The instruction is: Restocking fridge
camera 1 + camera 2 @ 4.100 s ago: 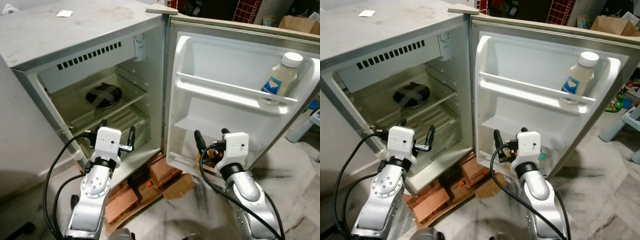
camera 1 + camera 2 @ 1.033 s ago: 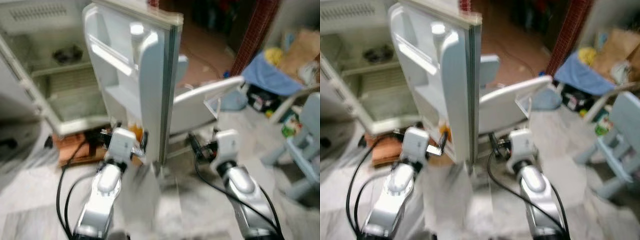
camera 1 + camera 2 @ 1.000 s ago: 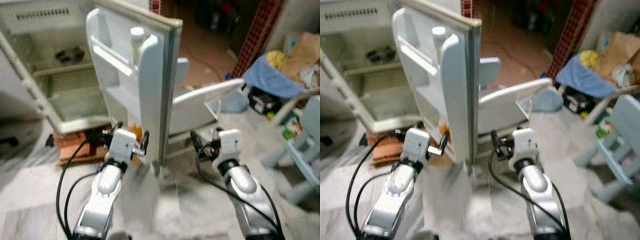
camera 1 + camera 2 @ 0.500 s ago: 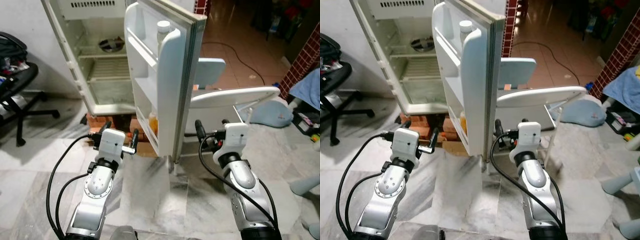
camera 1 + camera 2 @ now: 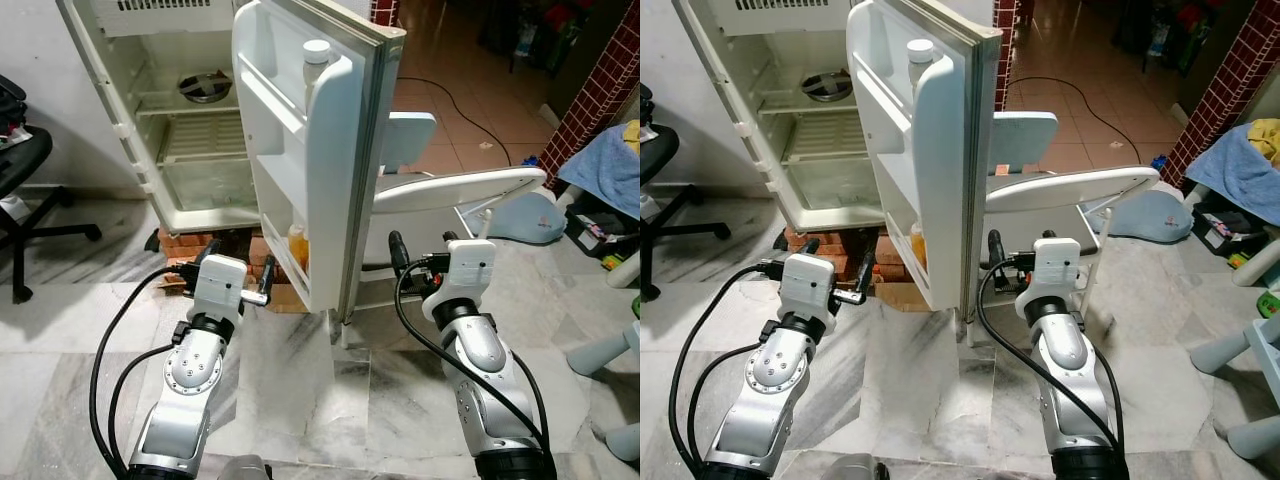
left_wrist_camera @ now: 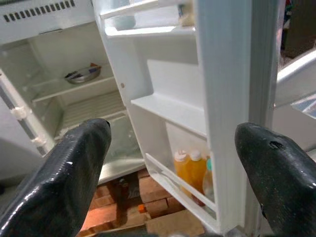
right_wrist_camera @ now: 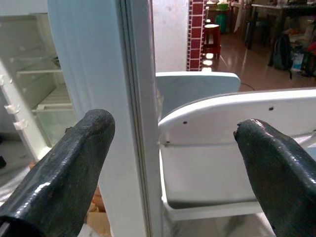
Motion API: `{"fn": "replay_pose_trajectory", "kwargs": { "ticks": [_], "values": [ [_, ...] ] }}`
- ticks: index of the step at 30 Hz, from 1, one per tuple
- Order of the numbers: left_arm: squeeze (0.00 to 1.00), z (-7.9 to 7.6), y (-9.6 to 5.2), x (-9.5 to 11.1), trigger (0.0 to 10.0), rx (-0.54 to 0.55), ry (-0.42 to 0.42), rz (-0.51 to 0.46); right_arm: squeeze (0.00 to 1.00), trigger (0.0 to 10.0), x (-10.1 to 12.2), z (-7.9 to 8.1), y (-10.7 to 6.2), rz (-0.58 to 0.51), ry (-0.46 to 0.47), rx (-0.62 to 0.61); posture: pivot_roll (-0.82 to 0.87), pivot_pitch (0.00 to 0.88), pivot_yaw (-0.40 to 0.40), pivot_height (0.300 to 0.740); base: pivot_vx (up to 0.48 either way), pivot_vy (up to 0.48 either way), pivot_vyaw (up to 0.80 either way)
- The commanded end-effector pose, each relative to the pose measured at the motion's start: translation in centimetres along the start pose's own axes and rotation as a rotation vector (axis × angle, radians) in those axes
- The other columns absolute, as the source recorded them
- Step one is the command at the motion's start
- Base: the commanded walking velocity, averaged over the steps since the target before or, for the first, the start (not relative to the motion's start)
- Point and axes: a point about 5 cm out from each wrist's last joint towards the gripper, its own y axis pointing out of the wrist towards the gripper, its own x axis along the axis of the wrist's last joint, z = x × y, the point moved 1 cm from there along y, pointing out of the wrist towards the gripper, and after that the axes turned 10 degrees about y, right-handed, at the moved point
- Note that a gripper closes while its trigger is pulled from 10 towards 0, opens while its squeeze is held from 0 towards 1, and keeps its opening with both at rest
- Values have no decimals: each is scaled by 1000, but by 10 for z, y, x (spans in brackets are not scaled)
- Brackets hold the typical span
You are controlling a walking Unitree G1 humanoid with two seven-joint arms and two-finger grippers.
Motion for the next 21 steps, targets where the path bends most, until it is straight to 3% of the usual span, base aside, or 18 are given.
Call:
{"fn": "replay_pose_trajectory", "kwargs": {
  "ticks": [1,13,21],
  "values": [
    [0,3,0,3,10000,11,3,-18,0,10000,4,1,2,-15,-6,12,51,18,2,740,420,0,0],
    [0,0,1,5,10000,0,-14,-23,0,10000,5,-1,1,-18,6,9,47,19,-1,740,473,0,0],
    [0,-3,-1,1,10000,2,-43,9,0,10000,4,-1,1,-14,7,10,49,20,-1,740,0,0,0]
  ]
}}
